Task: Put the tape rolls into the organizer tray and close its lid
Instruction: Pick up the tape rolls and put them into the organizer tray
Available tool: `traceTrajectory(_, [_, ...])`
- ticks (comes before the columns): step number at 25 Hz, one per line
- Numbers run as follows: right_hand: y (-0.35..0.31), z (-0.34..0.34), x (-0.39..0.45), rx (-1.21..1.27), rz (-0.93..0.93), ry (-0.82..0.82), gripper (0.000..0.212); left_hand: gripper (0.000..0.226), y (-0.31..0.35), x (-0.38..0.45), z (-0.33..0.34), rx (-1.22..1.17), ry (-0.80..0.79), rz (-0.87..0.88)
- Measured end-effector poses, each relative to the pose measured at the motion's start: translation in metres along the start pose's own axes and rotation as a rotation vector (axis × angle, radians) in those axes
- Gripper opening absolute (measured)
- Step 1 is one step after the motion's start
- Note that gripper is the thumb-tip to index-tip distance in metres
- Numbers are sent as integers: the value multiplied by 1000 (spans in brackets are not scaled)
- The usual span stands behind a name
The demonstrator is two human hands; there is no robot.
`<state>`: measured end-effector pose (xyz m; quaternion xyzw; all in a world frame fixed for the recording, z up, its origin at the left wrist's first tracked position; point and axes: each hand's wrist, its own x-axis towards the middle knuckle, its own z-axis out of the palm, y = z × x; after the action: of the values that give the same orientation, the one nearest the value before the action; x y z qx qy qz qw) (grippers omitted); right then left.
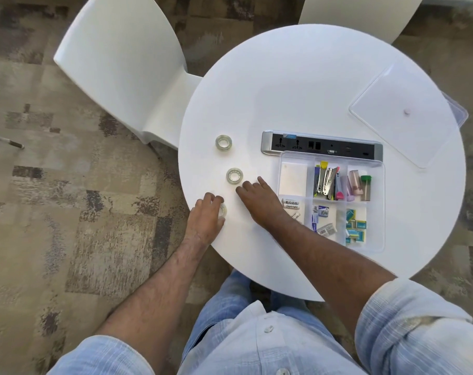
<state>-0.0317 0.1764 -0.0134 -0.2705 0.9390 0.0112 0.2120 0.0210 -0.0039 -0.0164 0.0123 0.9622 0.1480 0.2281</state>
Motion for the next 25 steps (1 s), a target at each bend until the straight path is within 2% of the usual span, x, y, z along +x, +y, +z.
traceTrajectory(5, [1,-5,-4,71,2,86,48,53,2,1,-3,-9,55,34])
traceTrajectory(10, [20,-26,-31,191,190,319,57,53,31,11,-16,-81,102,91])
traceTrajectory(12, [38,-29,-45,213,270,366,61,52,51,16,-21,-131,112,125])
traceTrajectory(15, [66,-28,-61,244,380,347,62,50,84,25,-27,-173,137,198])
traceTrajectory(19, [91,-22,-70,267,456,271,65,50,124,43,-34,-103,145,303])
traceTrajectory(25, [104,-20,-71,337,516,207,68,58,163,66,-33,-42,68,317])
